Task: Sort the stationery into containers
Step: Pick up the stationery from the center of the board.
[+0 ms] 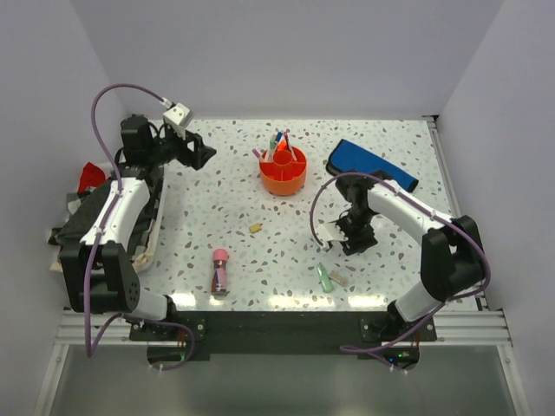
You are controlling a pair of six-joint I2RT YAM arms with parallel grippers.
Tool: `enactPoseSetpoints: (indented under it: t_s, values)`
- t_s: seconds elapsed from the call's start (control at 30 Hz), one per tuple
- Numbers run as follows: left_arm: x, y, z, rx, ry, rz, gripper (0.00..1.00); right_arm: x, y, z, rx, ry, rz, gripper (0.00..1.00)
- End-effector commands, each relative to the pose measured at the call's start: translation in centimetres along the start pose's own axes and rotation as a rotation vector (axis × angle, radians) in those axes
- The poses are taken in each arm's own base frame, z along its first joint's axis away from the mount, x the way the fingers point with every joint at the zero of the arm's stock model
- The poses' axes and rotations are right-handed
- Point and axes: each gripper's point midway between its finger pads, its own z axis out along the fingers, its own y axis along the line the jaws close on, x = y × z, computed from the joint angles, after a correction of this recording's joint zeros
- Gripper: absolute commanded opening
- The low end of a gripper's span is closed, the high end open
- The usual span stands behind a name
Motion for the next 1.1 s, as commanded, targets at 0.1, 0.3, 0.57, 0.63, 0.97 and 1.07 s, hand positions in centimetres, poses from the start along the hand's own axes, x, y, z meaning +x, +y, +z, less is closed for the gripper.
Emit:
enactPoseSetpoints:
  t_s: [0.1,0.3,0.57,0.63,0.97,1.07]
  values:
    - [-1.3,-1.0,-1.0,0.007,-0.050,0.029,0.80,1.9,0.7,-0.7,0.025,0.117,-0.143,0.60]
    - [-1.3,-0.7,-1.0,0.002,-0.052,0.020,0.80,2.6,1.4,1.5,-0.005,0.130,-0.054,0.60]
    - [-1.7,-0.2,-0.6,0.000,-0.058,0.015,0.80,2.6,2.3,3.5,0.001,0.103,0.093,0.59]
    - [-1.7,-0.2,-0.5,0.003,-0.059,0.010,0.80,2.6,2.7,4.0,-0.011,0.101,0.123,0.59]
    - [-1.5,0.0,0.0,0.011,-0.059,-0.004,0.80,2.5,5.0,5.7,-0.013,0.089,0.272,0.54]
    - [-1.5,-0.1,0.1,0.015,-0.061,-0.009,0.80,2.4,5.2,6.0,-0.005,0.082,0.328,0.47]
